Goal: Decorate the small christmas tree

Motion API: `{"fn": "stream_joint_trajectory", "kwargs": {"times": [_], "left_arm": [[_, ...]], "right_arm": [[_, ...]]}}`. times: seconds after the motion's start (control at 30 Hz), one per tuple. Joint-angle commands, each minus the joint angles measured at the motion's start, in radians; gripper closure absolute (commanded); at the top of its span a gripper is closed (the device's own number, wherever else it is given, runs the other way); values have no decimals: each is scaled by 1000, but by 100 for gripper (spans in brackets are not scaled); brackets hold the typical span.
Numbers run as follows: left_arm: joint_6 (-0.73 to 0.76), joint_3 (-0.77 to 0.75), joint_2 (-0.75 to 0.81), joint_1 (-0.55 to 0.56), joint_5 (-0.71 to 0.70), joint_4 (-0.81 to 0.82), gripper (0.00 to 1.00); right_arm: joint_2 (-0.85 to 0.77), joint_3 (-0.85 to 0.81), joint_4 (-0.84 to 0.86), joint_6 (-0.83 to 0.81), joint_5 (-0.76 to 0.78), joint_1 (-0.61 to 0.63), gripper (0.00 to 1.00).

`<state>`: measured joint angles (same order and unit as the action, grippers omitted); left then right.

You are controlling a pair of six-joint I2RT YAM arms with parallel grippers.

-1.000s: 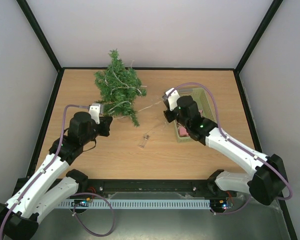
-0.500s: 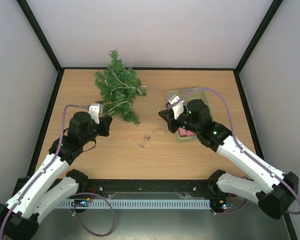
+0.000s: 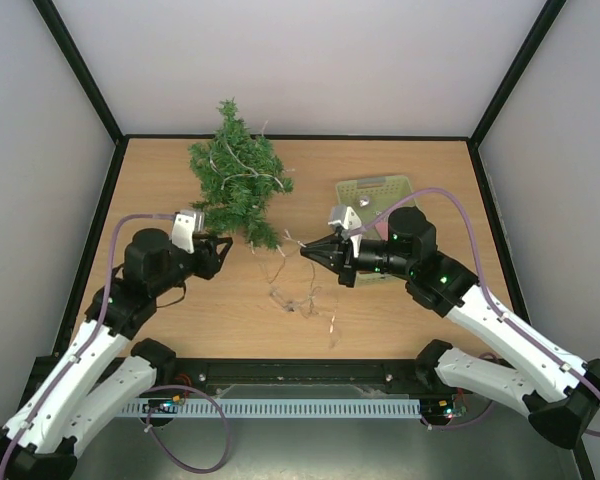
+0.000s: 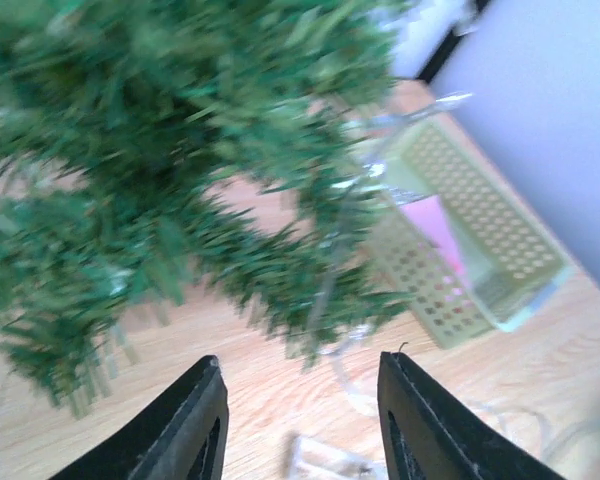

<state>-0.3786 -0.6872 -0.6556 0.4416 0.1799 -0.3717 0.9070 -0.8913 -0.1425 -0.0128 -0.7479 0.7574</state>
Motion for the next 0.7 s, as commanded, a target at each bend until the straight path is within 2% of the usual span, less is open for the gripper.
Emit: {"fn": "stream_joint_trajectory", "kwargs": {"times": [0.0, 0.13, 0.3, 0.67], "left_arm": [[188, -17, 87, -5, 249, 145, 55], [254, -12, 101, -4, 405, 277, 50], [324, -38, 29, 17, 554, 326, 48], [362, -35, -79, 182, 509, 409, 47]], "right_arm": [[-2, -20, 75, 37, -35, 10, 98], [15, -44, 106, 59, -49, 14, 98], [47, -68, 135, 94, -51, 19, 98], [114, -82, 241, 170, -27, 37, 98]]}}
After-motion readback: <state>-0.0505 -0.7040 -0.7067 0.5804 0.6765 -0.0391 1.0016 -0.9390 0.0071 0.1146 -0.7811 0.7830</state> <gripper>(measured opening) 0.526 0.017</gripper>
